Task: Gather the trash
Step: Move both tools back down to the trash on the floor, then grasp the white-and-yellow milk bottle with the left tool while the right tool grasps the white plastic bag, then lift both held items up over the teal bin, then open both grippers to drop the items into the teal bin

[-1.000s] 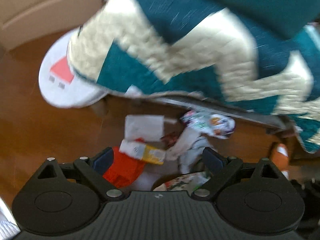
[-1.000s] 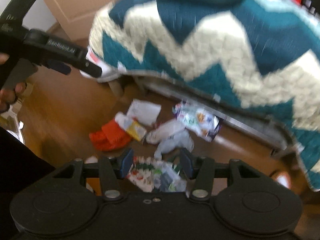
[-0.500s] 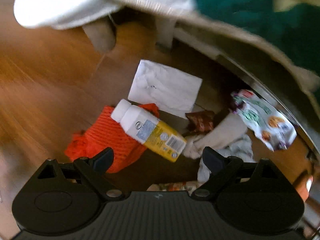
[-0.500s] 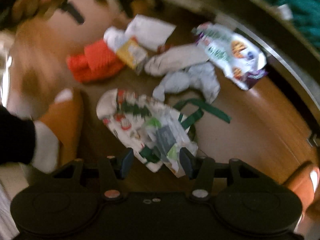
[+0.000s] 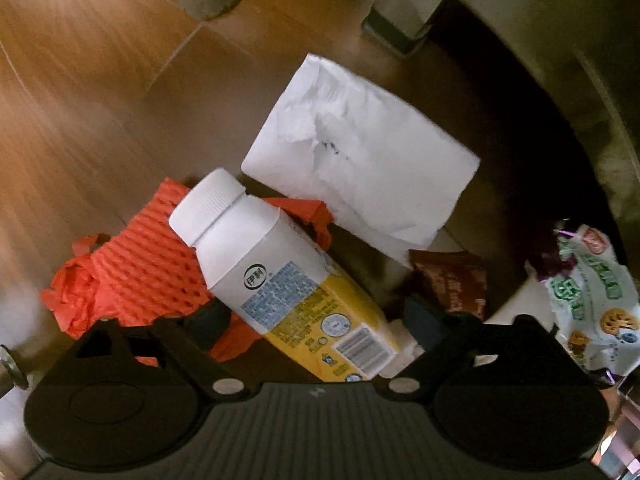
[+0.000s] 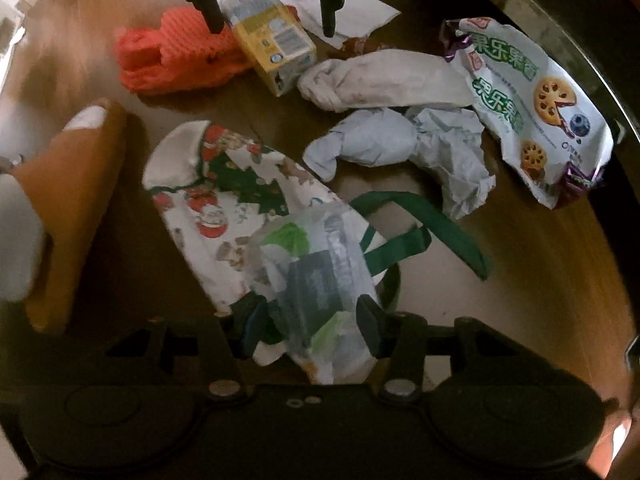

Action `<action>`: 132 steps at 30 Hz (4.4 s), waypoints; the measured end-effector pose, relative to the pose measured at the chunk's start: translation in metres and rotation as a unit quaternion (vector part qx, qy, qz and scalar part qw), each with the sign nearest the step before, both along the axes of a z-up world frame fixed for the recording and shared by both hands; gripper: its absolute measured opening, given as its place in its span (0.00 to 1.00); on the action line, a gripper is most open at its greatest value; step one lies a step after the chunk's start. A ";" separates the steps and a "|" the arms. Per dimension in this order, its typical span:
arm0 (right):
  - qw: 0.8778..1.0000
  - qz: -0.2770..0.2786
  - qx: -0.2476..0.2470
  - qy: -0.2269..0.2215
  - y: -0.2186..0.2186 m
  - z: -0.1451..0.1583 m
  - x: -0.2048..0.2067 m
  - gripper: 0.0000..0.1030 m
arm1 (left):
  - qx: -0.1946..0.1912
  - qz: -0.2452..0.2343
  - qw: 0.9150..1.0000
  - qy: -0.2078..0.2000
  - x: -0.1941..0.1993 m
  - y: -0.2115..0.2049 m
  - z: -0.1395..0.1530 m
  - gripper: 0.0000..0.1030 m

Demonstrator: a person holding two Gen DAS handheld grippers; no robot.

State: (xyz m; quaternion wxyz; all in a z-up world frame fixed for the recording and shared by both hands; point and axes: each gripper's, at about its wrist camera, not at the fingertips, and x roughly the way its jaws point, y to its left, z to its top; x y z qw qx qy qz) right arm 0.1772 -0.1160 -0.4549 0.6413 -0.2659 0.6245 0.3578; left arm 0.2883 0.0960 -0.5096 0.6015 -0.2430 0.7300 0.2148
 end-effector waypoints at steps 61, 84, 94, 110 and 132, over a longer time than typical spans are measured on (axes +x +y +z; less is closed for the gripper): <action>0.867 -0.243 0.278 -0.335 -0.109 0.559 -0.029 0.04 | -0.032 -0.094 0.874 -0.476 -0.153 -0.077 0.580 0.48; 0.844 -0.248 0.261 -0.398 -0.071 0.652 0.139 0.04 | 0.054 -0.168 0.820 -0.544 0.023 -0.108 0.734 0.48; 0.871 -0.250 0.237 -0.351 -0.055 0.609 0.208 0.04 | 0.082 -0.228 0.839 -0.486 0.092 -0.118 0.677 0.48; 0.901 -0.228 0.195 -0.312 -0.044 0.565 0.235 0.22 | 0.094 -0.284 0.852 -0.429 0.126 -0.129 0.623 0.48; 0.891 -0.225 0.216 -0.330 -0.081 0.629 0.134 0.39 | 0.090 -0.272 0.834 -0.471 0.025 -0.125 0.688 0.69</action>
